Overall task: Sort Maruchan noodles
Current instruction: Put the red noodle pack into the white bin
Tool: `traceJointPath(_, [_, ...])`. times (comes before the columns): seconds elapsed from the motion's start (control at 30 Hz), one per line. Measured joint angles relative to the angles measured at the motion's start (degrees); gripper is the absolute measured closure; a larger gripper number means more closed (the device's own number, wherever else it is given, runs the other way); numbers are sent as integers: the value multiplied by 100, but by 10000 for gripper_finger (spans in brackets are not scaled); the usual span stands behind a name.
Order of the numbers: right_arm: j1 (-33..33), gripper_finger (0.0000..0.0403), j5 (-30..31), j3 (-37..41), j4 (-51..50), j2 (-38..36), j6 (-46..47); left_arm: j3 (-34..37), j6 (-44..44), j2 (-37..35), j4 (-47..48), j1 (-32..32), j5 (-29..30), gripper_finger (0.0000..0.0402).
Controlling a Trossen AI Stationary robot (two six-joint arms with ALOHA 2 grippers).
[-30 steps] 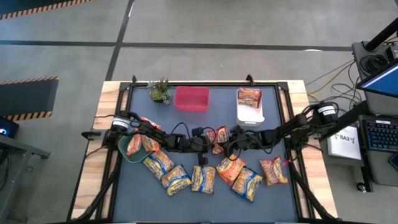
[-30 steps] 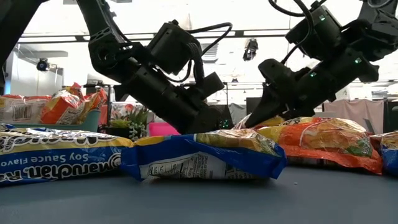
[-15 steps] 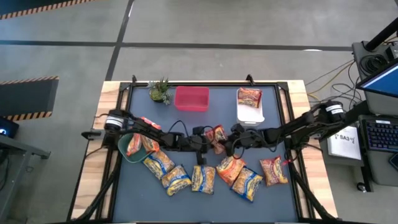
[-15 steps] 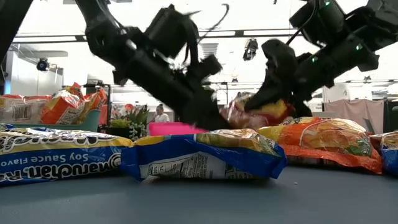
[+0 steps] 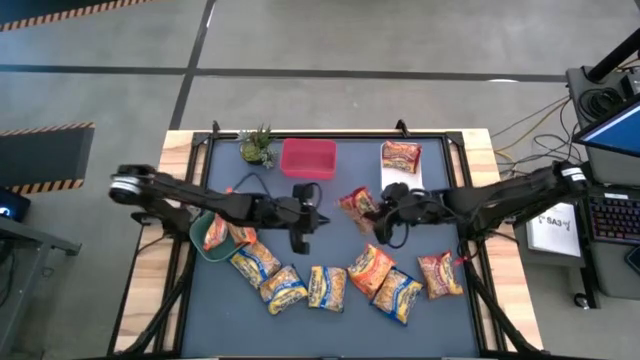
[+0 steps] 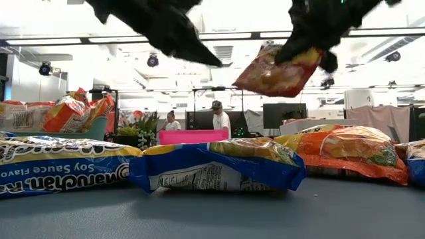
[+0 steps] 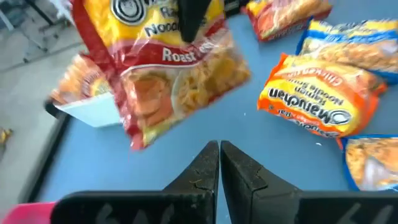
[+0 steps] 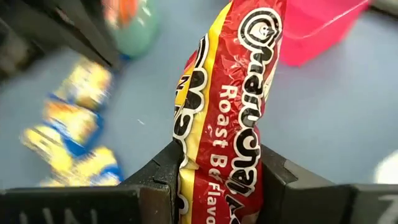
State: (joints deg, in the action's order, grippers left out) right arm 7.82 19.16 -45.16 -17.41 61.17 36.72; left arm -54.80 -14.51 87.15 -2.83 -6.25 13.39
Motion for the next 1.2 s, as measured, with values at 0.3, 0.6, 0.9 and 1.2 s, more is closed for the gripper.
traceJointPath(0.3, [-1189,289,-120,-2659,-4481,591,-1332,627,-225,-1491,107,-66,-243,402])
traceJointPath(0.6, [-2861,289,-1212,-3409,-5125,1021,-3689,1396,-107,-2539,-112,-80,-199,402])
traceJointPath(0.9, [-4004,289,-1092,-2885,-5166,1103,-5408,1542,-107,-2722,-49,-78,-192,402])
traceJointPath(1.2, [-4476,284,-1126,-2407,-4482,1399,-6463,1544,-204,-2584,-50,-78,-183,402])
